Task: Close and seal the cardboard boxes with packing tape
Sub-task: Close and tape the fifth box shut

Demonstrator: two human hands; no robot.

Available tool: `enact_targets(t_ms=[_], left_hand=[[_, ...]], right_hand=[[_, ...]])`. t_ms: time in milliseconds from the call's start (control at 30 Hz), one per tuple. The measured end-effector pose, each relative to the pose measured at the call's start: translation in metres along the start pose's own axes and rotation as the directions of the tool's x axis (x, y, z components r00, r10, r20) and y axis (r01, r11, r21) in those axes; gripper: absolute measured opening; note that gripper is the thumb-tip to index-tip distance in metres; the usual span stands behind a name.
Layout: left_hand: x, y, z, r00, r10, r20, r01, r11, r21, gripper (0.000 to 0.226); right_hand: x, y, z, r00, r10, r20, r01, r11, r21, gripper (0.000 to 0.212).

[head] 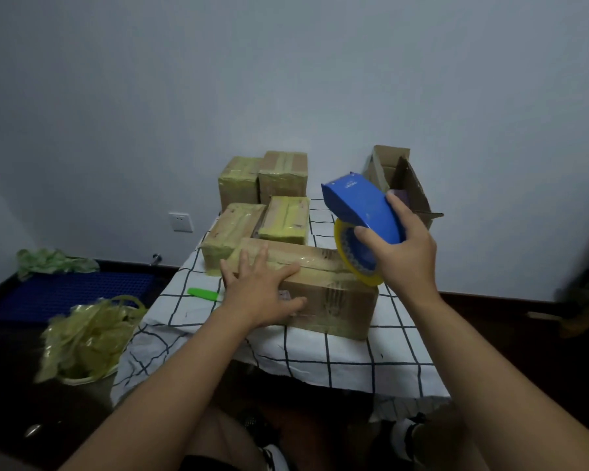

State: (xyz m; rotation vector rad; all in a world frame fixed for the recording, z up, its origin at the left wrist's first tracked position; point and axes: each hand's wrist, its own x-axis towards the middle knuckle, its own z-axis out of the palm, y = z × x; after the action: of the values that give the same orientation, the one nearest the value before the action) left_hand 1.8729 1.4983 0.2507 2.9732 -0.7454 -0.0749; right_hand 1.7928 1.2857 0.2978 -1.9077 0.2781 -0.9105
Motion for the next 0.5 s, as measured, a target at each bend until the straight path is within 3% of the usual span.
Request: enact_targets(t_ms=[200, 333, 433, 500], left_hand=[[0.002, -0.016, -0.010, 0.984, -0.073, -0.163, 0.089, 0.991, 0.096, 0.104], [-0.003, -0.016, -0.008, 0.990, -0.096, -0.102, 0.097, 0.995, 0.009, 0.102], [-0.004, -0.024, -0.008, 0.999, -0.043, -0.016, 0.042, 0.995, -0.092, 0.086], [-0.007, -0.027, -0.009, 0.998, -0.020, -0.061, 0.015, 0.995, -0.097, 0.076]], right_hand=[[-0.005, -0.005, 0.013, 0.999, -0.012, 0.045, 0.014, 0.999, -0.039, 0.070], [-0.001, -0.010, 0.009, 1.000, -0.016, 0.018, 0.016, 0.999, -0.042, 0.071], [0.003, -0.013, 0.000, 1.000, -0.025, -0.014, 0.025, 0.999, -0.047, 0.071], [0.006, -0.016, -0.007, 0.999, -0.029, -0.030, 0.027, 0.998, -0.048, 0.072]])
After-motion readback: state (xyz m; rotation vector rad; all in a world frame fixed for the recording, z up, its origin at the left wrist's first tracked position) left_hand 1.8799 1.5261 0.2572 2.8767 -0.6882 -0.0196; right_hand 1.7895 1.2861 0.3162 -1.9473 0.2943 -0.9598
